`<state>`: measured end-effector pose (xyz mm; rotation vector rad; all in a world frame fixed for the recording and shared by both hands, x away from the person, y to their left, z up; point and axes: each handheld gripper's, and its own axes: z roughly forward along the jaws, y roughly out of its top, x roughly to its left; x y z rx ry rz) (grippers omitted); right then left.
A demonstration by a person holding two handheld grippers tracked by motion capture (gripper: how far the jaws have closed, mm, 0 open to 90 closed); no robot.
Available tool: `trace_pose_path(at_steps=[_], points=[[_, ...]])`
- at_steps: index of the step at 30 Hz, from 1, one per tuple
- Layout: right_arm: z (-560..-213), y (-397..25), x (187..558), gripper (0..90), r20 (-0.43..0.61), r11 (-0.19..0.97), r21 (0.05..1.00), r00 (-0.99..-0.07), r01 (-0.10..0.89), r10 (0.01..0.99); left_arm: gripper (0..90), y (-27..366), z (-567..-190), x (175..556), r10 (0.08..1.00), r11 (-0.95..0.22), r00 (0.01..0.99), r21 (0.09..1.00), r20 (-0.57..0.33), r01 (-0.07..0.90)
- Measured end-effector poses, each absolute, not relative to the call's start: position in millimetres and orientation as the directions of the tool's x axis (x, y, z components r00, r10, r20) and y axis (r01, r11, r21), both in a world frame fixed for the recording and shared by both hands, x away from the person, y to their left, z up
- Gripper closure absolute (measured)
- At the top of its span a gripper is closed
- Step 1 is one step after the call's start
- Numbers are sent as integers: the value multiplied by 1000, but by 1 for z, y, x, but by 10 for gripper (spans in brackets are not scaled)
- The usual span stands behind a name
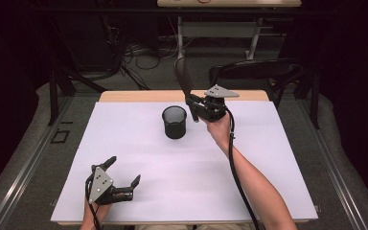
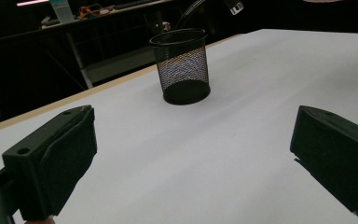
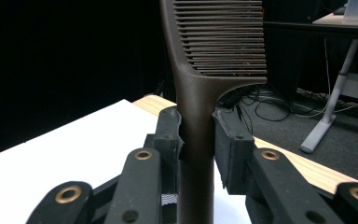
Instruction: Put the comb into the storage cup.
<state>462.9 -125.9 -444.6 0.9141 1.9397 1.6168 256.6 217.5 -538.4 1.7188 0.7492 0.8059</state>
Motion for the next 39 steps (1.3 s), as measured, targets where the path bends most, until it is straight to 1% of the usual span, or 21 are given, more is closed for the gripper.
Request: trace_pose_path(at_steps=[26, 39], points=[[-446, -113, 471, 728, 78, 64, 982, -693, 176, 717, 4, 218, -539, 257, 799, -260, 581, 960, 156, 100], [-443, -107, 472, 728, 65, 58, 987, -701, 150, 711, 4, 217, -539, 257, 800, -258, 580, 961, 155, 99]])
